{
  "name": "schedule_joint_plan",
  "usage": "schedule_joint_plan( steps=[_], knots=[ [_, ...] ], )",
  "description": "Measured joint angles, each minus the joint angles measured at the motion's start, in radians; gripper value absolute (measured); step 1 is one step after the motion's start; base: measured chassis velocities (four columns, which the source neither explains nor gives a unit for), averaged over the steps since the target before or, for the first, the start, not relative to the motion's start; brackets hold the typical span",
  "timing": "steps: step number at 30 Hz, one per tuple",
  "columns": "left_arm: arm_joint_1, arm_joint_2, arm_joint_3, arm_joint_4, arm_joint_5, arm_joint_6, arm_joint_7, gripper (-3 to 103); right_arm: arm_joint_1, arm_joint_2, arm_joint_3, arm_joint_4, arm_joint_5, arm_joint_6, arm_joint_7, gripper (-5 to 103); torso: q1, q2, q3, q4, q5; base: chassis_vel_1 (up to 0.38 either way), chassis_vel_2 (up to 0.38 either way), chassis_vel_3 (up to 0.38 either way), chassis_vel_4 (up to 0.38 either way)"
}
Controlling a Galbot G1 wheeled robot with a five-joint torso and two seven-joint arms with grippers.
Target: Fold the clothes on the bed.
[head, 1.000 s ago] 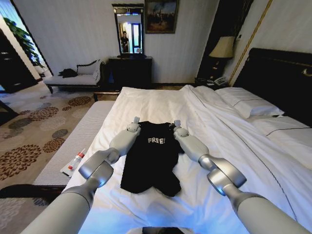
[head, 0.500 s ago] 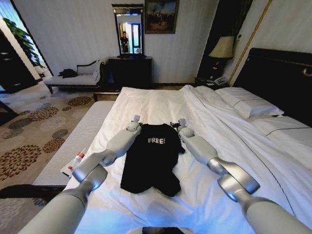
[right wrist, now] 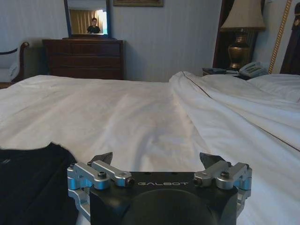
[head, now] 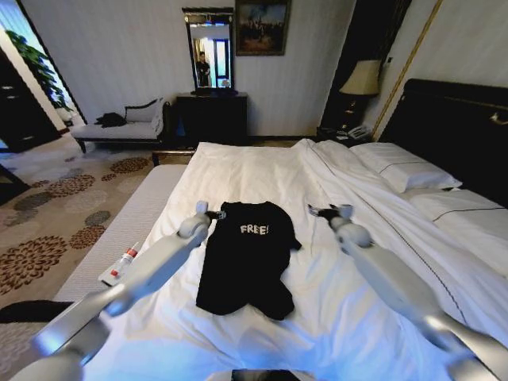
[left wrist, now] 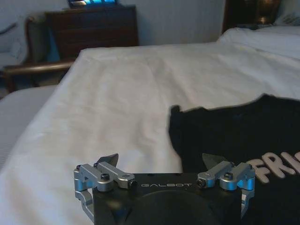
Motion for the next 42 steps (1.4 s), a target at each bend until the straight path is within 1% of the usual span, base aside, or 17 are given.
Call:
schedule_joint_plan(
  steps=[2,3,5,6,8,9,10,12,14,15,16,21,25,30,31,36,42],
  knots=[
    [0.108,0.054,-0.095,-0.081,-0.001,-0.004,0.009,100,-0.136,-0.003,0.098,0.108,0.006,0.000,-0.009,100,0.000,0.000,0.000,0.0004,-0.0007,0.000,0.000,0.000,0.000],
    [0.108,0.054,-0.095,-0.081,-0.001,-0.004,0.009,100,-0.136,-0.003,0.098,0.108,0.006,0.000,-0.009,100,0.000,0.000,0.000,0.0004,-0.0007,0.000,0.000,0.000,0.000],
    [0.234,0.101,-0.199,-0.180,0.000,-0.011,0.021,100,-0.241,0.011,0.146,0.180,0.019,0.000,-0.014,100,0.000,0.000,0.000,0.0002,-0.0012,0.000,0.000,0.000,0.000],
    [0.315,0.123,-0.269,-0.235,0.010,-0.021,0.027,100,-0.281,0.021,0.156,0.207,0.031,-0.002,-0.018,100,0.000,0.000,0.000,-0.0003,-0.0004,0.000,0.000,0.000,0.000],
    [0.458,0.145,-0.362,-0.305,0.034,-0.037,0.039,100,-0.358,0.041,0.187,0.254,0.047,-0.009,-0.029,100,0.000,0.000,0.000,0.0014,0.0009,0.000,0.000,0.000,0.000],
    [0.596,0.146,-0.447,-0.354,0.070,-0.048,0.064,100,-0.447,0.067,0.229,0.304,0.054,-0.013,-0.041,100,0.000,0.000,0.000,0.0012,-0.0013,0.000,0.000,0.000,0.000],
    [0.596,0.146,-0.447,-0.354,0.070,-0.048,0.064,100,-0.447,0.067,0.229,0.304,0.054,-0.013,-0.041,100,0.000,0.000,0.000,0.0012,-0.0013,0.000,0.000,0.000,0.000],
    [0.771,0.119,-0.546,-0.405,0.115,-0.064,0.089,100,-0.559,0.102,0.271,0.373,0.054,-0.016,-0.059,100,0.000,0.000,0.000,0.0004,0.0000,0.000,0.000,0.000,0.000],
    [0.875,0.084,-0.598,-0.433,0.144,-0.072,0.108,100,-0.629,0.124,0.286,0.415,0.049,-0.018,-0.069,100,0.000,0.000,0.000,0.0006,-0.0012,0.000,0.000,0.000,0.000],
    [0.924,0.059,-0.626,-0.446,0.162,-0.079,0.119,100,-0.669,0.137,0.290,0.438,0.043,-0.019,-0.075,100,0.000,0.000,0.000,0.0007,-0.0004,0.000,0.000,0.000,0.000],
    [0.924,0.059,-0.626,-0.446,0.162,-0.079,0.119,100,-0.669,0.137,0.290,0.438,0.043,-0.019,-0.075,100,0.000,0.000,0.000,0.0007,-0.0004,0.000,0.000,0.000,0.000],
    [1.053,-0.025,-0.700,-0.488,0.181,-0.091,0.146,100,-0.781,0.169,0.284,0.498,0.034,-0.022,-0.083,100,0.000,0.000,0.000,0.0003,-0.0001,0.000,0.000,0.000,0.000],
    [1.111,-0.054,-0.722,-0.520,0.182,-0.098,0.159,100,-0.819,0.177,0.278,0.518,0.026,-0.023,-0.087,100,0.000,0.000,0.000,0.0004,-0.0003,0.000,0.000,0.000,0.000],
    [1.225,-0.088,-0.759,-0.565,0.191,-0.112,0.208,100,-0.875,0.183,0.287,0.542,0.009,-0.019,-0.105,100,0.000,0.000,0.000,0.0004,-0.0002,0.000,0.000,0.000,0.000],
    [1.251,-0.097,-0.768,-0.573,0.198,-0.117,0.221,103,-0.890,0.186,0.287,0.544,-0.002,-0.015,-0.111,100,0.000,0.000,0.000,0.0005,-0.0002,0.000,0.000,0.000,0.000],
    [1.313,-0.132,-0.791,-0.593,0.215,-0.129,0.250,99,-0.934,0.209,0.271,0.543,-0.056,0.003,-0.136,100,0.000,0.000,0.000,0.0004,-0.0003,0.000,0.000,0.000,0.000],
    [1.319,-0.148,-0.788,-0.599,0.221,-0.130,0.252,99,-0.918,0.233,0.228,0.523,-0.091,0.004,-0.147,100,0.000,0.000,0.000,0.0003,-0.0003,0.000,0.000,0.000,0.000]
  ],
)
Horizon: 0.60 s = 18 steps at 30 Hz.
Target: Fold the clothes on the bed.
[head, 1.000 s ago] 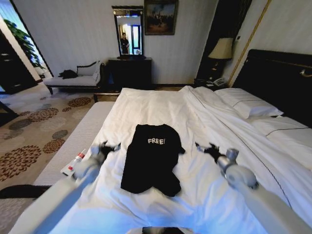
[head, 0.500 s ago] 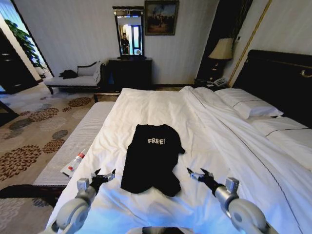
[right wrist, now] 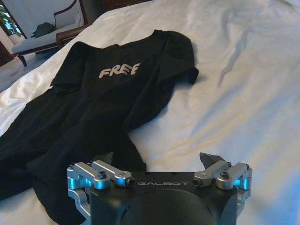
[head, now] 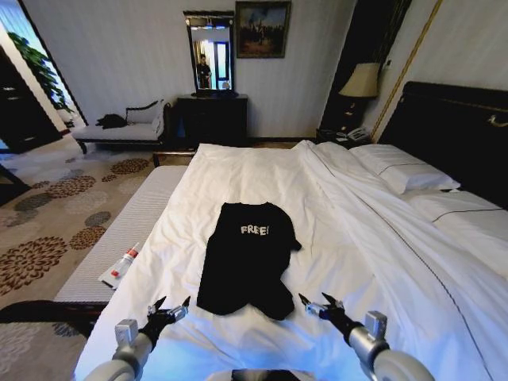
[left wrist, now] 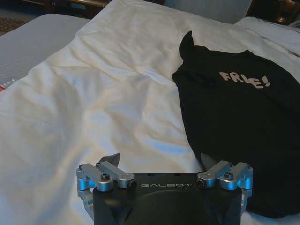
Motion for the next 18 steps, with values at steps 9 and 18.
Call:
schedule_joint_plan(
  steps=[9,18],
  knots=[
    [-0.004,0.000,-0.003,-0.012,0.001,0.000,-0.009,98,0.050,-0.007,-0.042,-0.058,0.010,-0.028,0.002,90,0.000,0.000,0.000,0.0001,0.0001,0.000,0.000,0.000,0.000],
    [-0.006,-0.001,-0.001,-0.015,0.005,0.001,-0.017,100,0.073,-0.016,-0.067,-0.072,0.022,-0.044,0.007,88,0.000,0.000,0.000,0.0001,0.0000,0.000,0.000,0.000,0.000]
  ],
)
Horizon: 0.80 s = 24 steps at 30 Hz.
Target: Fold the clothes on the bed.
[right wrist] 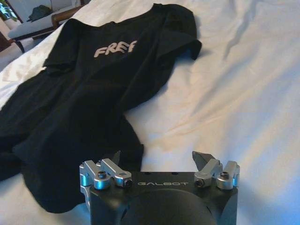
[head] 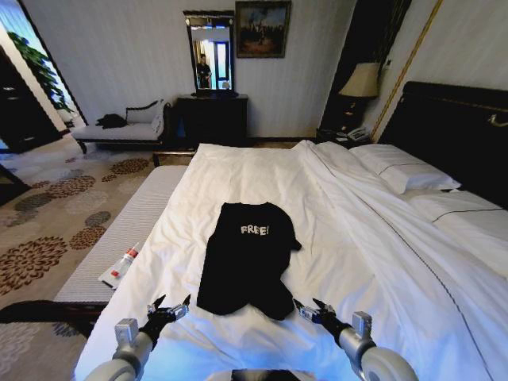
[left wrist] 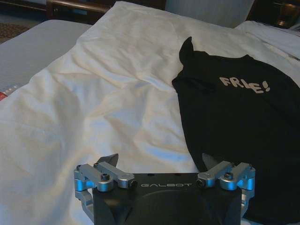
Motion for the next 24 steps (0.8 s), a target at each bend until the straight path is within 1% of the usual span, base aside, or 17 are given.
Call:
schedule_joint_plan(
  steps=[3,4,5,6,8,9,10,11,12,13,14,15,17,18,19,20,24],
  knots=[
    [-0.002,-0.002,0.003,-0.001,0.002,0.001,-0.002,100,0.010,-0.002,-0.017,0.015,-0.001,-0.010,0.000,85,0.000,0.000,0.000,0.0000,-0.0001,0.000,0.000,0.000,0.000],
    [-0.003,-0.002,0.004,-0.001,0.002,0.001,-0.002,100,0.018,-0.002,-0.025,0.016,-0.002,-0.014,0.002,80,0.000,0.000,0.000,0.0000,0.0000,0.000,0.000,0.000,0.000],
    [-0.003,-0.002,0.004,-0.001,0.002,0.001,-0.002,100,0.018,-0.002,-0.025,0.016,-0.002,-0.014,0.002,80,0.000,0.000,0.000,0.0000,0.0000,0.000,0.000,0.000,0.000],
    [-0.003,-0.002,0.004,-0.001,0.002,0.001,-0.002,100,0.022,-0.002,-0.028,0.016,-0.002,-0.015,0.003,74,0.000,0.000,0.000,0.0000,0.0000,0.000,0.000,0.000,0.000],
    [-0.004,-0.001,0.003,-0.005,0.002,0.001,-0.003,100,0.028,-0.002,-0.032,0.018,-0.001,-0.019,0.005,68,0.000,0.000,0.000,0.0001,0.0000,0.000,0.000,0.000,0.000],
    [-0.004,-0.001,0.003,-0.005,0.002,0.001,-0.003,100,0.028,-0.002,-0.032,0.018,-0.001,-0.019,0.005,68,0.000,0.000,0.000,0.0001,0.0000,0.000,0.000,0.000,0.000],
    [-0.003,0.000,-0.001,-0.007,0.001,0.001,-0.003,100,0.027,-0.001,-0.031,0.023,0.000,-0.019,0.005,63,0.000,0.000,0.000,0.0000,0.0000,0.000,0.000,0.000,0.000],
    [-0.002,0.000,-0.005,-0.009,0.000,0.001,-0.003,100,0.022,0.000,-0.025,0.026,0.001,-0.019,0.005,61,0.000,0.000,0.000,0.0001,0.0001,0.000,0.000,0.000,0.000],
    [0.000,0.000,-0.008,-0.010,-0.001,0.001,-0.003,100,0.018,0.001,-0.018,0.027,0.004,-0.018,0.005,61,0.000,0.000,0.000,0.0001,0.0000,0.000,0.000,0.000,0.000],
    [0.001,0.000,-0.011,-0.011,-0.003,0.001,-0.003,100,0.012,0.001,-0.007,0.028,0.012,-0.016,0.006,56,0.000,0.000,0.000,0.0000,0.0000,0.000,0.000,0.000,0.000],
    [0.002,0.000,-0.014,-0.012,-0.005,0.001,-0.003,100,0.003,0.001,0.007,0.028,0.027,-0.014,0.006,61,0.000,0.000,0.000,0.0001,0.0000,0.000,0.000,0.000,0.000],
    [0.002,0.000,-0.014,-0.012,-0.005,0.001,-0.003,100,0.003,0.001,0.007,0.028,0.027,-0.014,0.006,61,0.000,0.000,0.000,0.0001,0.0000,0.000,0.000,0.000,0.000],
    [0.004,0.002,-0.016,-0.013,-0.007,0.002,-0.002,100,-0.022,-0.003,0.036,0.038,0.067,-0.010,0.000,71,0.000,0.000,0.000,-0.0001,0.0000,0.000,0.000,0.000,0.000],
    [0.004,0.002,-0.016,-0.014,-0.008,0.002,-0.001,100,-0.035,-0.004,0.047,0.052,0.089,-0.009,-0.010,71,0.000,0.000,0.000,-0.0001,0.0000,0.000,0.000,0.000,0.000],
    [0.004,0.002,-0.015,-0.014,-0.008,0.002,-0.001,100,-0.045,-0.004,0.054,0.066,0.107,-0.008,-0.021,77,0.000,0.000,0.000,0.0000,0.0000,0.000,0.000,0.000,0.000],
    [0.004,0.002,-0.015,-0.014,-0.008,0.002,-0.001,100,-0.045,-0.004,0.054,0.066,0.107,-0.008,-0.021,77,0.000,0.000,0.000,0.0000,0.0000,0.000,0.000,0.000,0.000],
    [-0.001,0.000,-0.003,-0.016,-0.008,0.003,-0.004,100,-0.069,0.024,0.043,0.132,0.159,-0.014,-0.079,97,0.000,0.000,0.000,0.0000,-0.0002,0.000,0.000,0.000,0.000]
  ],
)
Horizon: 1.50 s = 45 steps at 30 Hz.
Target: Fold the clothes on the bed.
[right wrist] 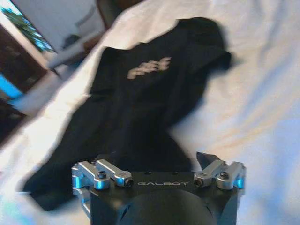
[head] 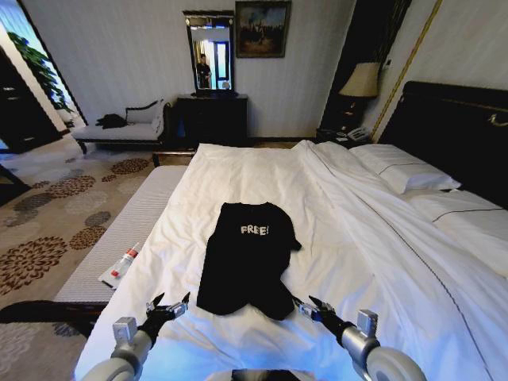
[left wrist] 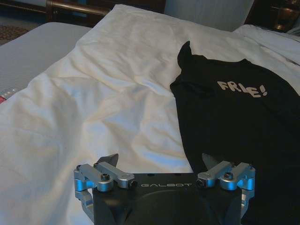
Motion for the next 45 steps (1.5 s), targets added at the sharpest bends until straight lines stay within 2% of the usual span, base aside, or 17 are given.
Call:
schedule_joint_plan(
  steps=[4,11,15,17,19,21,23,27,30,32,33,35,38,41,45],
  knots=[
    [0.001,0.003,-0.004,-0.007,-0.002,0.001,-0.002,100,-0.001,0.017,-0.025,0.019,-0.006,-0.005,-0.023,100,0.000,0.000,0.000,0.0000,0.0000,0.000,0.000,0.000,0.000],
    [0.009,0.008,-0.027,-0.015,-0.014,0.002,-0.004,100,0.036,0.030,-0.056,-0.038,-0.016,-0.009,-0.008,103,0.000,0.000,0.000,0.0001,0.0002,0.000,0.000,0.000,0.000],
    [0.010,0.008,-0.025,-0.015,-0.014,0.002,-0.005,100,0.057,0.034,-0.065,-0.088,-0.012,-0.009,0.006,93,0.000,0.000,0.000,0.0000,0.0003,0.000,0.000,0.000,0.000],
    [0.009,0.008,-0.022,-0.016,-0.014,0.002,-0.006,100,0.066,0.035,-0.066,-0.099,-0.006,-0.010,0.010,93,0.000,0.000,0.000,0.0000,0.0002,0.000,0.000,0.000,0.000],
    [0.007,0.008,-0.017,-0.020,-0.013,0.003,-0.009,100,0.084,0.035,-0.069,-0.112,0.006,-0.013,0.017,89,0.000,0.000,0.000,0.0001,0.0002,0.000,0.000,0.000,0.000],
    [0.007,0.008,-0.017,-0.021,-0.012,0.003,-0.011,100,0.101,0.036,-0.078,-0.115,0.018,-0.021,0.029,78,0.000,0.000,0.000,0.0000,0.0003,0.000,0.000,0.000,0.000],
    [0.007,0.008,-0.017,-0.021,-0.012,0.004,-0.011,100,0.107,0.036,-0.082,-0.115,0.020,-0.024,0.033,78,0.000,0.000,0.000,0.0000,0.0003,0.000,0.000,0.000,0.000],
    [0.008,0.006,-0.023,-0.022,-0.013,0.004,-0.012,100,0.138,0.032,-0.105,-0.110,0.029,-0.037,0.054,57,0.000,0.000,0.000,0.0001,0.0002,0.000,0.000,0.000,0.000],
    [0.008,0.005,-0.026,-0.022,-0.015,0.004,-0.012,100,0.141,0.026,-0.106,-0.101,0.030,-0.040,0.064,51,0.000,0.000,0.000,0.0001,0.0003,0.000,0.000,0.000,0.000],
    [0.008,0.003,-0.028,-0.022,-0.016,0.004,-0.012,100,0.141,0.018,-0.104,-0.087,0.032,-0.044,0.073,40,0.000,0.000,0.000,0.0000,0.0003,0.000,0.000,0.000,0.000],
    [0.008,0.003,-0.028,-0.022,-0.016,0.004,-0.012,100,0.141,0.018,-0.104,-0.087,0.032,-0.044,0.073,40,0.000,0.000,0.000,0.0000,0.0003,0.000,0.000,0.000,0.000],
    [0.008,0.001,-0.028,-0.018,-0.017,0.004,-0.012,100,0.141,0.011,-0.100,-0.073,0.037,-0.049,0.083,30,0.000,0.000,0.000,0.0001,0.0002,0.000,0.000,0.000,0.000],
    [0.005,0.000,-0.027,-0.015,-0.017,0.003,-0.011,100,0.141,0.006,-0.097,-0.063,0.042,-0.054,0.089,24,0.000,0.000,0.000,0.0001,0.0002,0.000,0.000,0.000,0.000],
    [0.002,0.000,-0.025,-0.015,-0.020,0.003,-0.012,100,0.139,-0.002,-0.097,-0.050,0.045,-0.059,0.095,8,0.000,0.000,0.000,0.0001,0.0002,0.000,0.000,0.000,0.000],
    [0.001,-0.001,-0.030,-0.017,-0.025,0.003,-0.012,100,0.135,-0.006,-0.102,-0.040,0.048,-0.064,0.104,1,0.000,0.000,0.000,0.0000,0.0002,0.000,0.000,0.000,0.000]
  ],
)
